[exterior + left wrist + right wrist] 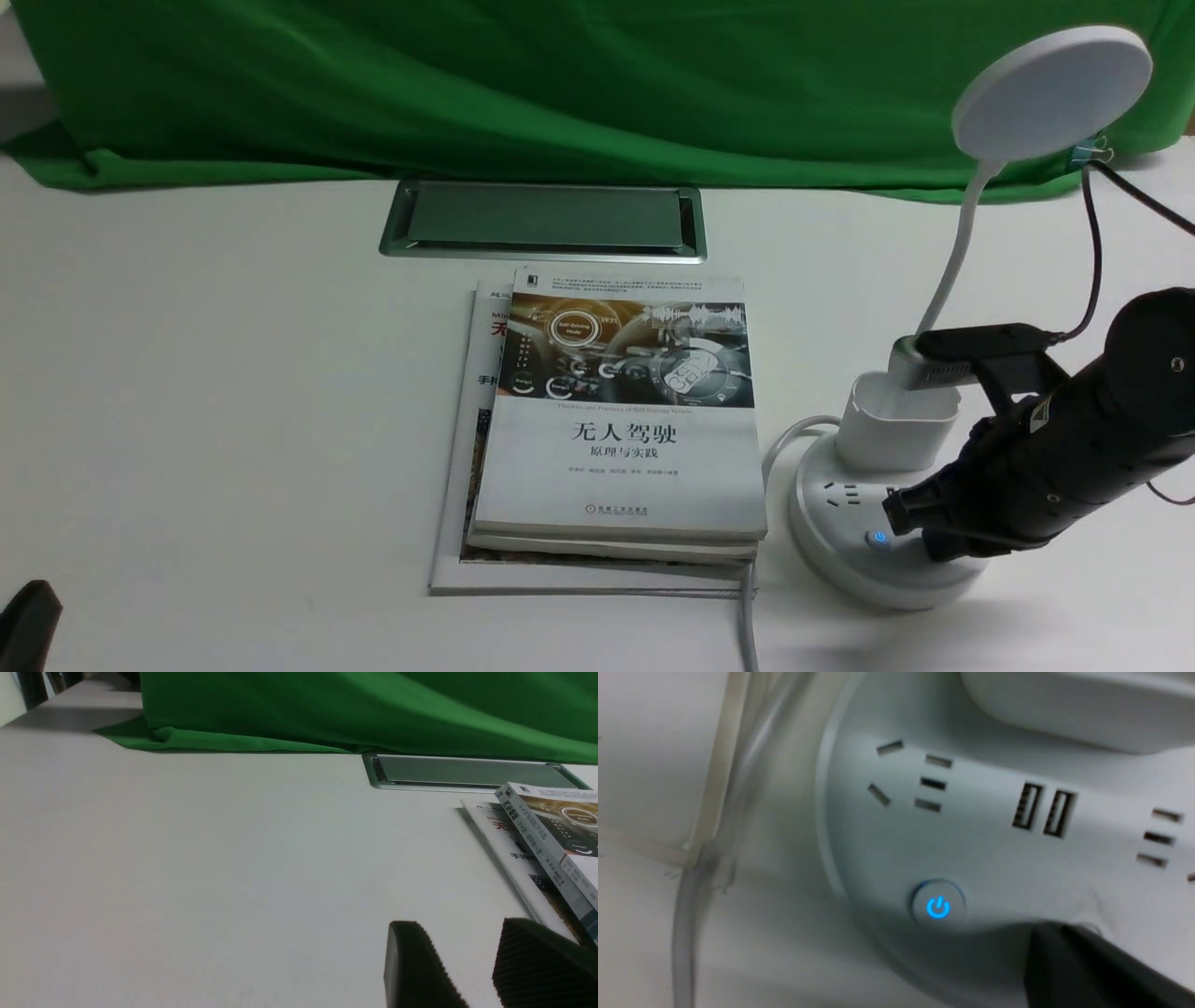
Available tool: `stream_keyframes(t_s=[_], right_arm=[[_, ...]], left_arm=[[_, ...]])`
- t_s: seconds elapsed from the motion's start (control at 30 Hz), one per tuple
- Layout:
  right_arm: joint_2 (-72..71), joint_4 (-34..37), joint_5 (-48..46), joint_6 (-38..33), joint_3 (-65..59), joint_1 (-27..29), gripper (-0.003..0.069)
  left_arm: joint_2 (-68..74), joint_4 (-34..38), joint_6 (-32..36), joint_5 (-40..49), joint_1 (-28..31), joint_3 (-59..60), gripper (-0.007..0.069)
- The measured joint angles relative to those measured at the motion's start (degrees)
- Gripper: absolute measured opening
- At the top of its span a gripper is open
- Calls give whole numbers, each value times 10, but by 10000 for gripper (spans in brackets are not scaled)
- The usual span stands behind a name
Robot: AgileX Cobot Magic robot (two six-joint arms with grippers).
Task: Turn off the desk lamp on the white desktop by hand.
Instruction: 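Press the power button on the lamp base to turn the lamp off with the right gripper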
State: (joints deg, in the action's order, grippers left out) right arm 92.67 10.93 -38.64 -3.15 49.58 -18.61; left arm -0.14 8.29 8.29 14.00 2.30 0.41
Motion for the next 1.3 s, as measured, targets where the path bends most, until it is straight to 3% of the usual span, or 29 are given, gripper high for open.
stream_keyframes(t_s=[1.3], right_arm=[[-36,-33,-39,2,43,0,30]], left_arm=[[0,0,0,0,0,0,242]])
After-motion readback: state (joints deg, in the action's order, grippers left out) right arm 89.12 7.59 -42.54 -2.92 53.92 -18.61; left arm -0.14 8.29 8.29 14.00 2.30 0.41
